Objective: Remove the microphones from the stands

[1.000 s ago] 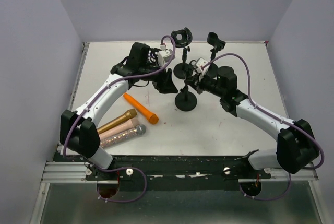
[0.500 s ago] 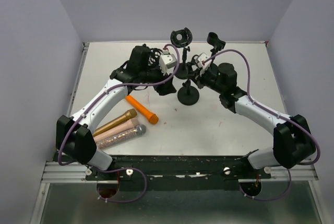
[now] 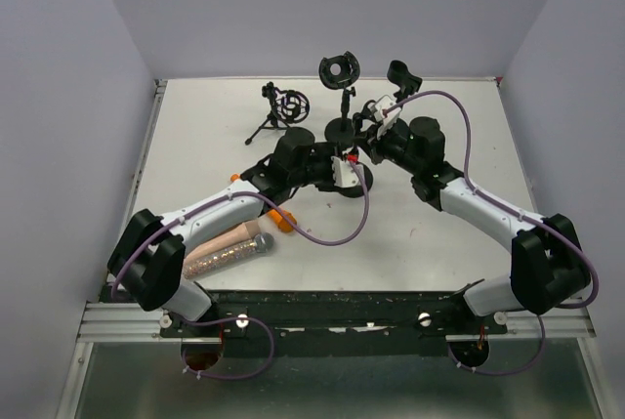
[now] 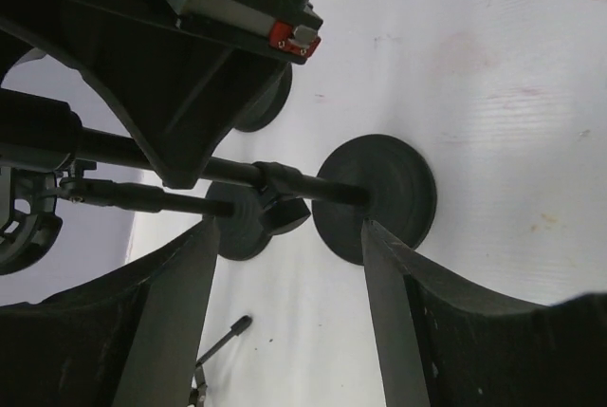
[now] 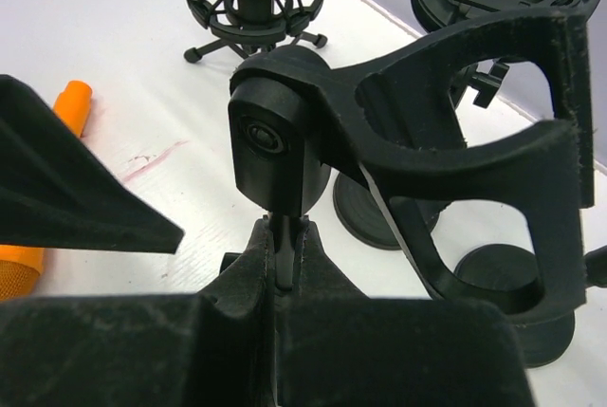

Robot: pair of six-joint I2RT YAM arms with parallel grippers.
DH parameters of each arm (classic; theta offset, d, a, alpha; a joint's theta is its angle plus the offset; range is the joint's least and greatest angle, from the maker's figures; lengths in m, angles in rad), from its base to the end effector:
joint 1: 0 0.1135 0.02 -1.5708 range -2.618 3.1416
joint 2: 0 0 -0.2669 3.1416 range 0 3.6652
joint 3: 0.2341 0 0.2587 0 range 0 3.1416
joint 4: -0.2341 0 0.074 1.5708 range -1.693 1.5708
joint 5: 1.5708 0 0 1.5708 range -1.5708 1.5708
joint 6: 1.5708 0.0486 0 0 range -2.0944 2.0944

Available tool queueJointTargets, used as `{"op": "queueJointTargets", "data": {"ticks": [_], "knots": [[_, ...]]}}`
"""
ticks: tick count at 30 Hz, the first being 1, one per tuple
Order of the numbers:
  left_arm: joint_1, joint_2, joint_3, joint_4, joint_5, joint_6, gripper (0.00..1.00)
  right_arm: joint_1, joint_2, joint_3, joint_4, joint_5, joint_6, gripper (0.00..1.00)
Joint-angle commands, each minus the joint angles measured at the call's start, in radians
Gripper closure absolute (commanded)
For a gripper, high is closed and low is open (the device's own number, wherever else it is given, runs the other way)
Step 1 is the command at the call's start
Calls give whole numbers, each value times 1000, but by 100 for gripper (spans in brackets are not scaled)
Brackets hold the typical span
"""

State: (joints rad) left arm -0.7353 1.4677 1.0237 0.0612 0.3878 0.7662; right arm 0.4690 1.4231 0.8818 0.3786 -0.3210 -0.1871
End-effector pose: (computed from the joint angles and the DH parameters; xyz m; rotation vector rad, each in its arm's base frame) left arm 0.2516 -0.2524 0.2806 1.4987 1.2324 -0.3576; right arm 0.3016 0.1700 0.2798 -0.7840 1.5641 0.4846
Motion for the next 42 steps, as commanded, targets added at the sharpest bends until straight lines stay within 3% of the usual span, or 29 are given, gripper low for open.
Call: {"op": "queueJointTargets", "data": {"ticks": [1,8,13,18,25,29,33,36,42], "knots": [[-1,68,22,34,-38,114,30,-4,-36,5,66,20,18,99],[-1,172,104,-176,-6,118,34,-4,-33,3,65,36,23,100],[5,232,173,-268,-134,7,36,-4,-16,17,66,42,28,100],[33,108,69,-150,-158,-113,33,-4,-18,17,57,59,32,100],[51,-56,45,-170,-107,-284,31,-7,-35,28,3,77,17,97],[57,-101,67,-222,-112,-347,31,-7,-56,100,-224,10,-66,57],[83,-164,69,-267,-92,-415,31,-16,-166,102,-513,-16,-100,23],[93,-202,72,-303,-93,-455,30,-16,-295,65,-670,-10,-100,9],[128,-239,117,-397,-118,-501,26,-18,-359,121,-947,55,44,0]]}}
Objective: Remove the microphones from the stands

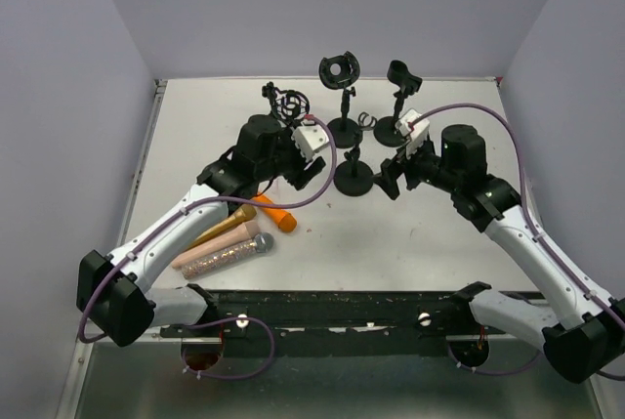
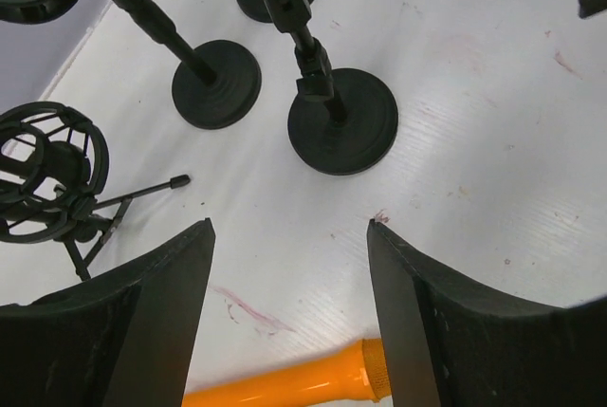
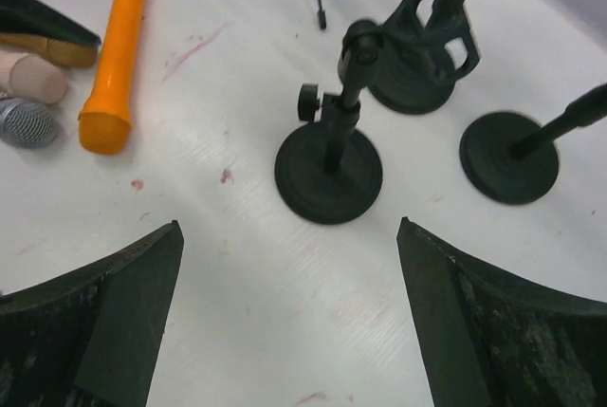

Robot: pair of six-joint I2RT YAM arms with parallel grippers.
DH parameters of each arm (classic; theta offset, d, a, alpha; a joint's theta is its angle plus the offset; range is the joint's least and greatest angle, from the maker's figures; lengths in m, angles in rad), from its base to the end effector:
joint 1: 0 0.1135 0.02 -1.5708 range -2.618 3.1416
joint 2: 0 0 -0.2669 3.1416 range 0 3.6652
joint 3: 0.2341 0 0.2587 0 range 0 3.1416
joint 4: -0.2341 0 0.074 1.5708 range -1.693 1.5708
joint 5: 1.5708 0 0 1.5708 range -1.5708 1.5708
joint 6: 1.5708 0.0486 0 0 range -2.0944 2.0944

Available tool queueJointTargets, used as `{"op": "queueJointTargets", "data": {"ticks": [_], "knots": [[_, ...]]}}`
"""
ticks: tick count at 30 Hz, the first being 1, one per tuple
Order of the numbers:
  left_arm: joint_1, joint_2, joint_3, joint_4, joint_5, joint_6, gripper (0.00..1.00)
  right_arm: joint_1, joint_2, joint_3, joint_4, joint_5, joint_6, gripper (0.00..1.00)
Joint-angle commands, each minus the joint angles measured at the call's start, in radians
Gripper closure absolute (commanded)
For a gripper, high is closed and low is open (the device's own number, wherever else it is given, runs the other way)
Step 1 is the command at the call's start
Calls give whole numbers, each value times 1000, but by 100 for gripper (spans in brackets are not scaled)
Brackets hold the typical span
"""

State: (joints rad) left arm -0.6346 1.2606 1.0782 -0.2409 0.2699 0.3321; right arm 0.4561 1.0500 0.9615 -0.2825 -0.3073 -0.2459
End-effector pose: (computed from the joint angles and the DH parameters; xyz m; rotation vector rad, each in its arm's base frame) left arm 0.2396 -0.1925 0.3314 1.0848 1.6892 -0.4632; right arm 0.2227 0.1256 0.3389 -0.8589 1.7489 0.4375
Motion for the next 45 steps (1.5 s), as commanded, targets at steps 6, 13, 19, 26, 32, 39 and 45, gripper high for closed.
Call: {"op": "queueJointTargets", "data": {"ticks": [6,13,19,26,32,39,45], "knots": [[140,11,274,-338,14,-181,16,-7,165,311,-457,195,163,0],[210,28,398,-408,11,-271,2,-5,223,485,-241,117,243,0],[197,22,367,-414,69,-285,2,-5,370,453,-95,111,287,0],[190,-15,322,-385,78,-266,2,-5,469,393,3,154,407,9],[188,-38,292,-374,91,-265,2,-8,504,303,9,106,471,19],[167,-69,255,-386,106,-232,2,-16,464,338,-7,-24,548,13],[153,-67,253,-399,153,-232,2,-111,493,376,-38,-124,692,15]]}}
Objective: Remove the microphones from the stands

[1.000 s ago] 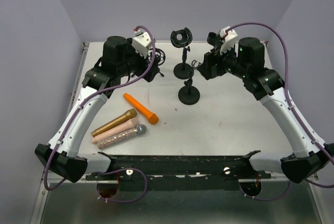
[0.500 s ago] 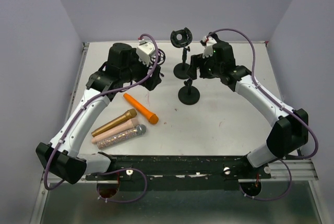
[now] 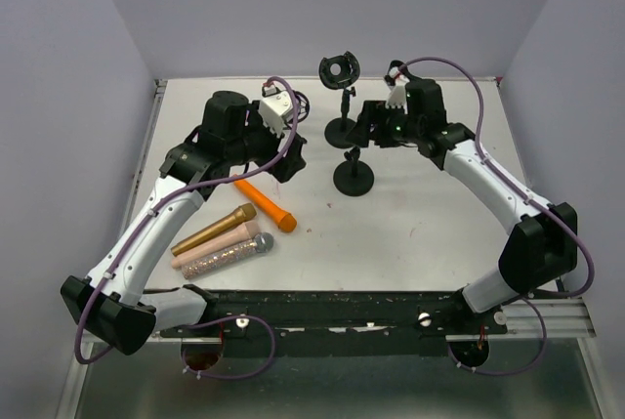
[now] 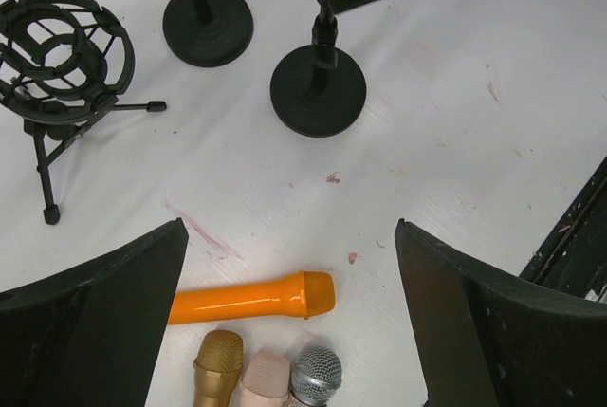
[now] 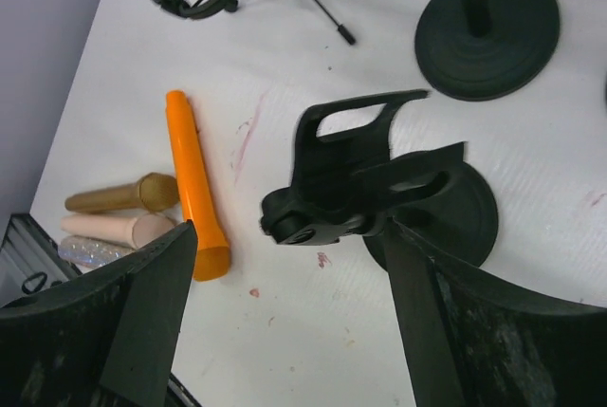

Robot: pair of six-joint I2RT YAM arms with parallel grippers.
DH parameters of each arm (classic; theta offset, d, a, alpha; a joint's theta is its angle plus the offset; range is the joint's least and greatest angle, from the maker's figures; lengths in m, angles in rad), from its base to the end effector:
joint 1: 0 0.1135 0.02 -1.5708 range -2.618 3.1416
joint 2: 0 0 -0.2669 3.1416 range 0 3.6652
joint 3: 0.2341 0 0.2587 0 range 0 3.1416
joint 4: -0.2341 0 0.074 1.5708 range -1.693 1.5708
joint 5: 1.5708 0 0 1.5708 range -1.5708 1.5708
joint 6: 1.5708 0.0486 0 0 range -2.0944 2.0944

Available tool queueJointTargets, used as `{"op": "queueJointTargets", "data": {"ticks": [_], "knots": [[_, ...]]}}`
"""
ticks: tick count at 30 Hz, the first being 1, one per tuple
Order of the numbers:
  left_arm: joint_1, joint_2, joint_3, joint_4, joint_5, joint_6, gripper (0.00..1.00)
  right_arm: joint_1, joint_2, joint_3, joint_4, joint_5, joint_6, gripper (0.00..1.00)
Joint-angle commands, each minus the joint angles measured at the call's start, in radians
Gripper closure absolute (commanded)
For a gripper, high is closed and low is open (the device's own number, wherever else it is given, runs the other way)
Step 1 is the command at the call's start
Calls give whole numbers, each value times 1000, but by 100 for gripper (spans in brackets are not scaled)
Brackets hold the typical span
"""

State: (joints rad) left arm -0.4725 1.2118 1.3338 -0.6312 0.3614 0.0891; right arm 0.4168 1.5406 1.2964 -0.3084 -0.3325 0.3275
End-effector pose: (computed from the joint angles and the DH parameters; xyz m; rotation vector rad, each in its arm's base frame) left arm 0.2353 -0.1396 0.3953 0.7941 1.9450 -0.6082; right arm 0.3344 0.1654 0.3147 -0.3017 2.1720 0.7844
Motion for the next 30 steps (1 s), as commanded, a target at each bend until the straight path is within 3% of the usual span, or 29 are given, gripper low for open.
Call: {"op": "queueJointTargets", "data": {"ticks": [1,13,21,25,30], "knots": [[-9,-15,-1,-10,73,8,2,-81,13,43,-9,-100,123,17],[-14,-15,-2,-22,88,23,2,-105,85,-8,25,-94,91,32],[-12,-14,-18,-24,91,28,2,-105,82,-126,40,-69,107,34],[-12,-8,-30,-19,76,31,2,-107,58,-131,49,-66,88,33],[14,2,-22,-12,36,32,2,-107,-19,-53,25,-103,-17,15]]}}
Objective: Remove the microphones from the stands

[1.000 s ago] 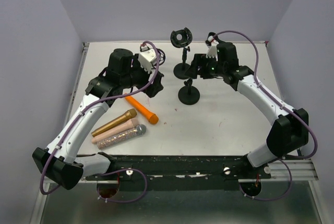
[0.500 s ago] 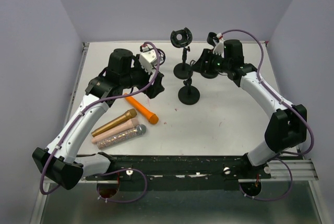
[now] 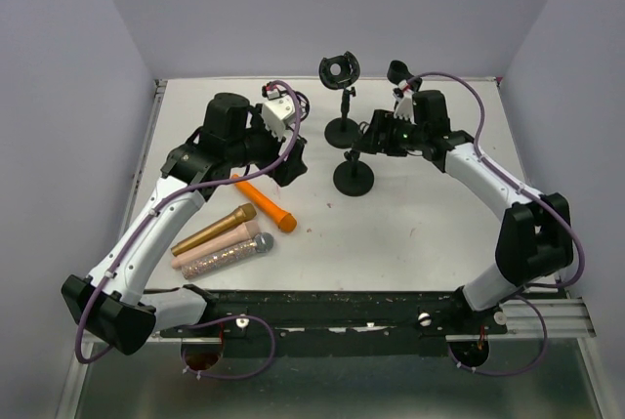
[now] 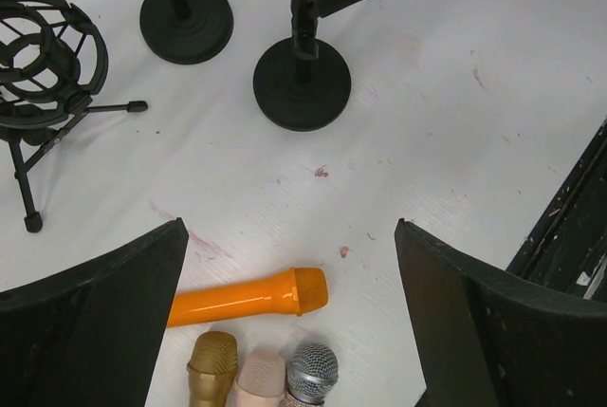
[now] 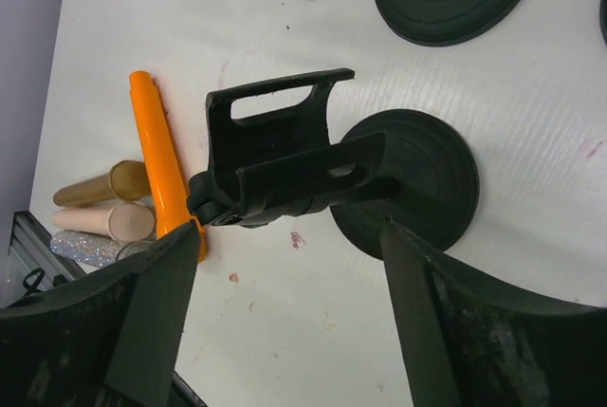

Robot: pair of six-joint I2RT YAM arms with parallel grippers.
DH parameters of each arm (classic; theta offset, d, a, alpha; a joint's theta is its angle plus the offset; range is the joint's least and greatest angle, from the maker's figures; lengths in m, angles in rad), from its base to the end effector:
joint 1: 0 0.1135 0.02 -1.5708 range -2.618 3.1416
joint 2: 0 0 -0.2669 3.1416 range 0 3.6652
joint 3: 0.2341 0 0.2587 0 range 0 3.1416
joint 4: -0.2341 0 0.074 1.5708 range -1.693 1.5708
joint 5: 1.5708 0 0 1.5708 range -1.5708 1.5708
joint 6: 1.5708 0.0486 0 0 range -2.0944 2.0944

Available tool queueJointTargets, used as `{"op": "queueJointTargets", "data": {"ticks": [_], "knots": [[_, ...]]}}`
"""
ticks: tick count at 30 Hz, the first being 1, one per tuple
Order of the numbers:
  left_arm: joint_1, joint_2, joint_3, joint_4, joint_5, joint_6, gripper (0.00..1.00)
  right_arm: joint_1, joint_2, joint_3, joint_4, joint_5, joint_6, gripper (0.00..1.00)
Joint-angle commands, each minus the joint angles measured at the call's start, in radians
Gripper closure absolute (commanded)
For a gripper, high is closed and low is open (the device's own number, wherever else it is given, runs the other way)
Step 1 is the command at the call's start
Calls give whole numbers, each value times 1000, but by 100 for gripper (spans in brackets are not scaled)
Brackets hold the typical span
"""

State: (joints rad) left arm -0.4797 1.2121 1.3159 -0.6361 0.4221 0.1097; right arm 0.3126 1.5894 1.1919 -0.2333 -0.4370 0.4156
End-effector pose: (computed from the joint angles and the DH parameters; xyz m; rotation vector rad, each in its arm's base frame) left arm 0.2324 -0.1434 0.3891 0.8581 1.9396 -0.6647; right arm 0.3510 0.1351 0.2687 -0.1383 2.2708 0.8780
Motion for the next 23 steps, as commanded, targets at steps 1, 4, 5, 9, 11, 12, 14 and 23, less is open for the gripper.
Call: {"op": "queueJointTargets", "data": {"ticks": [1,4,5,9,11,12,14,23], "knots": [[30,6,-3,-5,-29,7,2,-3,-84,67,-79,10,-145,12],[65,18,0,-1,-68,-11,1,-4,-133,121,-222,55,-259,5],[76,23,2,3,-83,-15,1,-6,-149,139,-271,78,-288,3],[121,64,32,13,-175,-36,1,-7,-201,227,-431,321,-255,0],[130,81,66,10,-215,-36,1,-7,-204,279,-484,481,-204,0],[130,89,86,9,-236,-27,1,-7,-200,305,-504,545,-183,0],[130,96,120,1,-252,-7,1,-9,-201,337,-508,622,-170,0],[130,93,192,-10,-298,53,1,-7,-157,393,-437,739,-227,0]]}}
